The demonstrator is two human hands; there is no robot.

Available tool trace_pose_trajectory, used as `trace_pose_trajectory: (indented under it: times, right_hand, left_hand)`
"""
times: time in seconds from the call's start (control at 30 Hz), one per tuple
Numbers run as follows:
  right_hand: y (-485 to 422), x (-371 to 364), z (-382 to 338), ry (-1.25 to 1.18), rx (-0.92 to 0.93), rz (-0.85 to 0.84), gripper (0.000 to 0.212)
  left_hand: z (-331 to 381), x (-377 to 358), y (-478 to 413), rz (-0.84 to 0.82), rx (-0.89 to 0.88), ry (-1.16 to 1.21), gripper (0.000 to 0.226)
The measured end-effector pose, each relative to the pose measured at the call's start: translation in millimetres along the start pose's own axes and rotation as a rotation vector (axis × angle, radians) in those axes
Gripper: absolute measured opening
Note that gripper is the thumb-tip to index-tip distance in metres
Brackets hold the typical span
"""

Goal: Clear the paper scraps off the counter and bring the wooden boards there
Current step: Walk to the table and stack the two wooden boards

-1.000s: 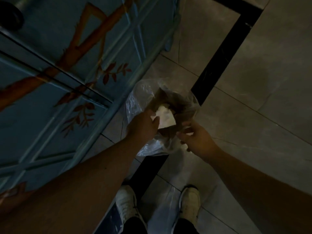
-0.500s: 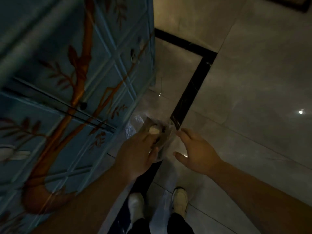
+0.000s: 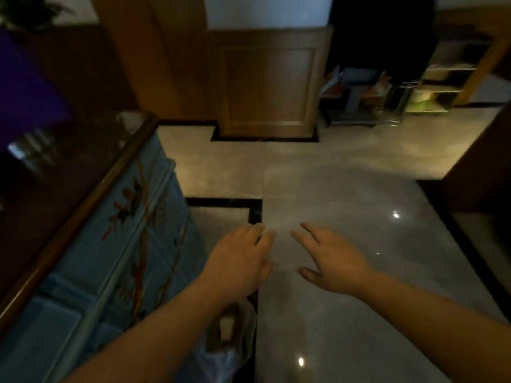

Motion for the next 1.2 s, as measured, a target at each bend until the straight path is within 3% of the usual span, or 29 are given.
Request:
trace_pose_trajectory:
  times: [0.2, 0.4, 0.73, 1.0, 1.2]
  right_hand:
    - [85, 104, 68, 0.094, -0.23, 0.201, 0.075]
    - [210, 181, 159, 0.183, -0.52, 0.341, 0.076]
    - [451, 203, 300, 0.259, -0.958, 0.374, 0.079]
    - [639, 201, 421, 0.268, -1.148, 0.369, 0.078]
    - [733, 187, 491, 0.229, -1.265, 0.353, 0.078]
  left_hand:
    - [80, 80, -71, 0.111, -0.292, -0.115, 0.054]
    - [212, 131, -144, 0.163, -0.586, -0.112, 0.059]
    - [491, 146, -203, 0.283, -0.952, -0.111, 0.06]
    - [706, 131, -242, 0.307, -1.132, -0.102, 0.061]
    - [818, 117, -270, 0.283, -1.226, -0.017, 0.059]
Point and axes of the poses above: each hand's wrist, its own y-axis away from the middle knuckle, its own x-axis out of the back of the hand, z = x × y, the point moved 5 cm from there along -y, towards the middle knuckle, and after that the axes turned 13 degrees about -x, right-handed, at the moved point
